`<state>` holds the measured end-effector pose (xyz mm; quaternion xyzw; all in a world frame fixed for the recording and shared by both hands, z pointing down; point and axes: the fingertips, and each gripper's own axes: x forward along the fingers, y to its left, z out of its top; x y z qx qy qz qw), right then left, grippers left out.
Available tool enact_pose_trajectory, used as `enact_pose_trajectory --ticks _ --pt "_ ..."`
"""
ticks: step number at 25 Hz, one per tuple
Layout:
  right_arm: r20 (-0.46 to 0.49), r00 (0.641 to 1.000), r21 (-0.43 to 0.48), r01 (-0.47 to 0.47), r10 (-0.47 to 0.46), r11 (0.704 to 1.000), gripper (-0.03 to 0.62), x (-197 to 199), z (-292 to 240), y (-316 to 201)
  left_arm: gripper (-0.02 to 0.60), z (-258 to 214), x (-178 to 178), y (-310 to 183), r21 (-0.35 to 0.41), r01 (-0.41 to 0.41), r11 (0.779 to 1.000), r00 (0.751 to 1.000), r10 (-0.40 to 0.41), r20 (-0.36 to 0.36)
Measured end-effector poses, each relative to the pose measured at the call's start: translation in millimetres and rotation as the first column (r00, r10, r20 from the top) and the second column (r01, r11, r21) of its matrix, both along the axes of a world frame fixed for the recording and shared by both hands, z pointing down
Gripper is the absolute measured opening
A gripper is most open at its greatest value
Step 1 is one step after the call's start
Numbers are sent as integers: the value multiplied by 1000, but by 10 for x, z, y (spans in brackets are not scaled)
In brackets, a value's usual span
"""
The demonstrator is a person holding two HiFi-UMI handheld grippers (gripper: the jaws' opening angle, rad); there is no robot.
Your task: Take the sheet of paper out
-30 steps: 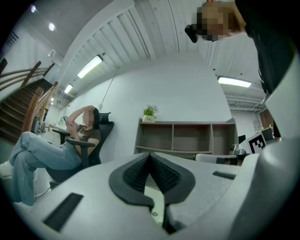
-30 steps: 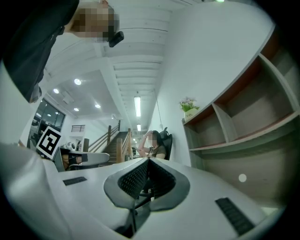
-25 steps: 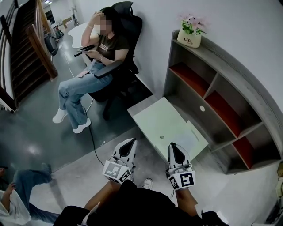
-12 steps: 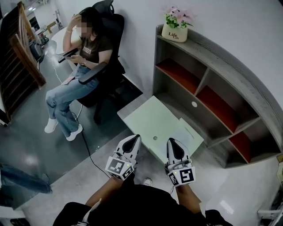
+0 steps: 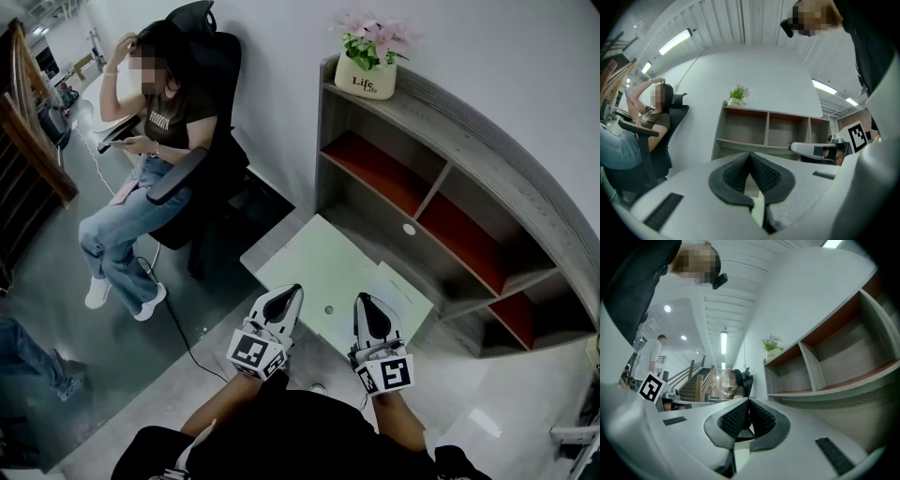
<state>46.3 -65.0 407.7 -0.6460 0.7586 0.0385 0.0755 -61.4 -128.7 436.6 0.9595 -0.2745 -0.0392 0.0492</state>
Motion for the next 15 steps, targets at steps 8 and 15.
enact_pose_trajectory --ticks 8,15 --pt "-20 996 -15 -90 90 996 23 -80 -4 -377 5 31 4 -431 -13 -89 996 996 89 0" --pt "-35 976 -38 -215 214 976 23 -85 60 -539 5 103 127 -672 -30 -221 975 975 221 -1"
